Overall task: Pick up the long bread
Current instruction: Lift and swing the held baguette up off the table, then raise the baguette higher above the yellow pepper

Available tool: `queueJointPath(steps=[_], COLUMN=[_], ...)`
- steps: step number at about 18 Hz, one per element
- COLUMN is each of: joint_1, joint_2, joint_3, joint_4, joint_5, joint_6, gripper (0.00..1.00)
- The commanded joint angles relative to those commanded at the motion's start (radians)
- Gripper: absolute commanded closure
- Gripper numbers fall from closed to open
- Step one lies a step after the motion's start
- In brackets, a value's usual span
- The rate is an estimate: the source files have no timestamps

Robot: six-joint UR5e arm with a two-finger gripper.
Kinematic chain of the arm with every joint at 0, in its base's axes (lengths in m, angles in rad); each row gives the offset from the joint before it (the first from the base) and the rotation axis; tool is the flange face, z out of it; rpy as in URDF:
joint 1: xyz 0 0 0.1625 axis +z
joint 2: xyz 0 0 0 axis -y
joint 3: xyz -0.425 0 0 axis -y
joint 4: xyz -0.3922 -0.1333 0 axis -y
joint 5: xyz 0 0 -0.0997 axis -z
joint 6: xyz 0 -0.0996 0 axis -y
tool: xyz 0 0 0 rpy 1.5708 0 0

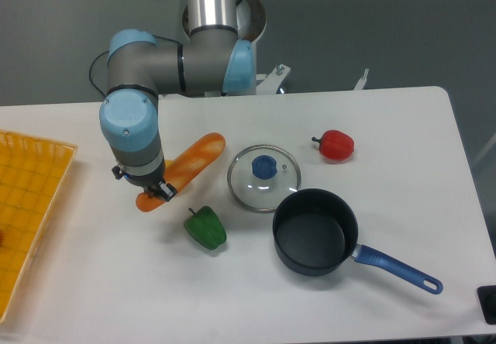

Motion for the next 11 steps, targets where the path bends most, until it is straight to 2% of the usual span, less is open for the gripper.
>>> queueJointPath(steps=[7,11], joint_1=[0.064,0.084], joint_2=[0.077,0.084], joint_3=[0.017,0.038], joint_4=[-0.005,-0.034], joint_5=[0.002,0.003], joint_6=[0.094,0.152], gripper=[1.00,1.00])
